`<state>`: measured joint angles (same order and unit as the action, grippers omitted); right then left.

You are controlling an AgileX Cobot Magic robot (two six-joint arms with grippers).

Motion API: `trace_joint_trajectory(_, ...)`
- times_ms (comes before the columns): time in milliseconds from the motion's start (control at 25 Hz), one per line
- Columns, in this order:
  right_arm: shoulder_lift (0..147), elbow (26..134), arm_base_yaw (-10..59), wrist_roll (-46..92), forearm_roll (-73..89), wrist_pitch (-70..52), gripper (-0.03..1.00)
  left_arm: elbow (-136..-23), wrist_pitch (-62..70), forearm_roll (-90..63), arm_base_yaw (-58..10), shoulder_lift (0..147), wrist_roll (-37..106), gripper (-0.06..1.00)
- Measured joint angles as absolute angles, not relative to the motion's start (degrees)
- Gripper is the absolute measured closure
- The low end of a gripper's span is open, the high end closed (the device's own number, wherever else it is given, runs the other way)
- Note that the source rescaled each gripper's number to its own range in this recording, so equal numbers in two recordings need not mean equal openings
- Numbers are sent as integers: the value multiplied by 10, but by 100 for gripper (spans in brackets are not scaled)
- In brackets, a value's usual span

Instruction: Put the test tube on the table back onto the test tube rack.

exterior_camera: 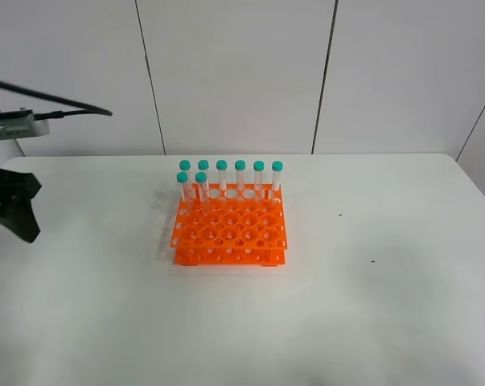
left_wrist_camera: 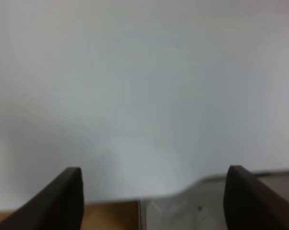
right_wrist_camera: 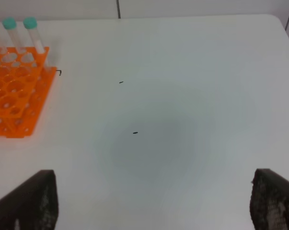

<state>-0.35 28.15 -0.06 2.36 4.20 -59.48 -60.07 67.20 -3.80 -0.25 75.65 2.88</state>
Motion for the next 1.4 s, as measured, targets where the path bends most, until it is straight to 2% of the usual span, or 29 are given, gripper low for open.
trace_joint_trajectory(320,-4,282,-1,24,42,-595,3,-401,669,-37,-2,475,29,5)
trace_joint_trajectory(440,-4,282,-1,24,42,-595,3,-341,625,-37,-2,368,29,5)
trace_joint_trajectory(720,-4,282,-1,24,42,-595,3,-283,604,-37,-2,173,29,5)
trace_joint_trajectory(1000,-4,282,-1,24,42,-595,3,-283,604,-37,-2,81,29,5)
trace_joint_trajectory(1400,-4,282,-1,24,42,-592,3,-283,604,-37,-2,72,29,5)
